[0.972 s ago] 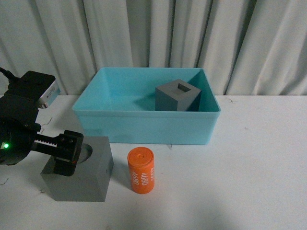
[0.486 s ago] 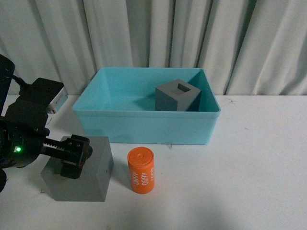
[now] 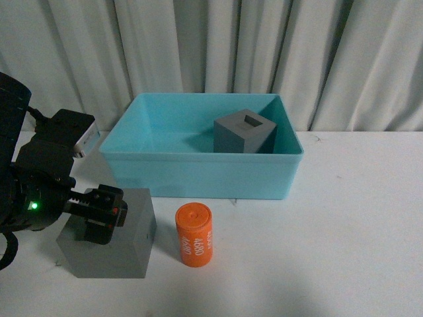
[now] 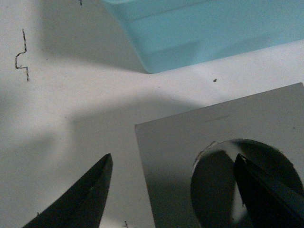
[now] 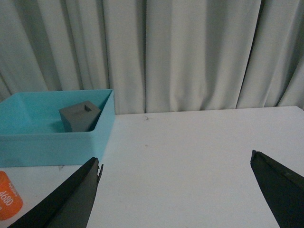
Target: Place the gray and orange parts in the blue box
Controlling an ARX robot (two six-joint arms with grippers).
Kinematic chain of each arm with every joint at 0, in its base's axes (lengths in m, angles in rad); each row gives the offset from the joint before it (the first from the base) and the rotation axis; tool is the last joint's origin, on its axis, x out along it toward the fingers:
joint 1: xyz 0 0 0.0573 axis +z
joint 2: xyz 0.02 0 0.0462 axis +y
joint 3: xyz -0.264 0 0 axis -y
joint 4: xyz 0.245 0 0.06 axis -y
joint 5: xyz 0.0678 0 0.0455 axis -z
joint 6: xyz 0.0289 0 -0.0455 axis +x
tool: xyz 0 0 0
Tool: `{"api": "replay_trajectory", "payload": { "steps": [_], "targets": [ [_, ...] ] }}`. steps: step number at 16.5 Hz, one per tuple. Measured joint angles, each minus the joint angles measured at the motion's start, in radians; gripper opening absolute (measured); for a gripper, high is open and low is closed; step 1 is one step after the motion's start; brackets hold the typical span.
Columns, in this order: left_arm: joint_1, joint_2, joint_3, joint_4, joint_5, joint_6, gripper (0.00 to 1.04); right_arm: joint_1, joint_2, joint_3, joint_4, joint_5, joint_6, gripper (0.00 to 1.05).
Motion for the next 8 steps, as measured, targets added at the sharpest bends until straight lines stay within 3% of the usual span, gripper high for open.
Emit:
{"api": "replay_trajectory", "payload": {
  "steps": [5,8],
  "targets": [
    [-0.008,-0.010,-0.017,0.005,0.000,-0.004,0.26,0.000,0.000,0.000,0.000,0.000,0.000,0.98],
    [-0.002,-0.079,-0.038,-0.058,0.019,-0.014,0.21,0.000,0.000,0.000,0.000,0.000,0.000,0.98]
  ]
}}
